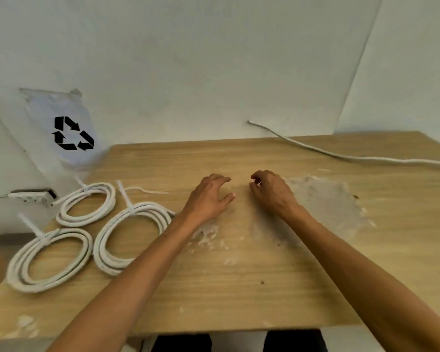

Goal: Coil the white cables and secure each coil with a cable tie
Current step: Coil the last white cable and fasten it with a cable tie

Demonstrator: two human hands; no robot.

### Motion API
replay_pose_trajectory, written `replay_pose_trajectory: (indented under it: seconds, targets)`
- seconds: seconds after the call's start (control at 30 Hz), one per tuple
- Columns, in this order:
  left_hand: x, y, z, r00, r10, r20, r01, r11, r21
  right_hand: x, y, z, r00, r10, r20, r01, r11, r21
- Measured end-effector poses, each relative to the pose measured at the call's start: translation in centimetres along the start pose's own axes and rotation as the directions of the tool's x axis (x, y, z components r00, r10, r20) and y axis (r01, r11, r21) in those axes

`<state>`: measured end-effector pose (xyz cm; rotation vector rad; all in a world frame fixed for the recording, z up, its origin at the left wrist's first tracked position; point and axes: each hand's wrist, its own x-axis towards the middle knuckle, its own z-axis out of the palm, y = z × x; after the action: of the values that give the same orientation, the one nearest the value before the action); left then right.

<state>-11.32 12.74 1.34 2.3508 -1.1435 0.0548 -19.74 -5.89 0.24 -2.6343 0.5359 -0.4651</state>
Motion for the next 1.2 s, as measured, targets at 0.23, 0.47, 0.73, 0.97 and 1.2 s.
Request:
replay_pose_trajectory:
  seconds: [0.23,0.47,0.73,0.97,1.2]
  targets:
    - [3.1,4.3,6.2,0.981,-0.096,0.171,0.071,0.987,0.144,2.6,10.4,-4.5,0.979,0.158,-0.127,-0.188,0.941,-0.283]
    - [5.4,4.7,7.5,0.978,-0.102,0.183,0.056,0.969,0.242,8.3,16.1,-6.1,0.919,0.346,-0.19,-0.392,0.854,-0.342]
    - [5.7,4.6,7.8,0.987,-0.071,0.144,0.036,0.972,0.231,9.4,18.6,-6.0,0.925,0.33,-0.188,-0.38,0.82,-0.428]
    - [6.0,5.0,7.7,1.0,-0.02,0.006,0.019,0.995,0.096,8.1,13.9,-4.0,0.998,-0.042,-0.056,0.02,0.938,-0.346]
    - [9.6,1.8,4.8,0.994,0.07,-0.09,-0.048,0.974,0.22,7.2,6.4,-1.7,0.932,-0.362,-0.019,0.332,0.872,-0.361]
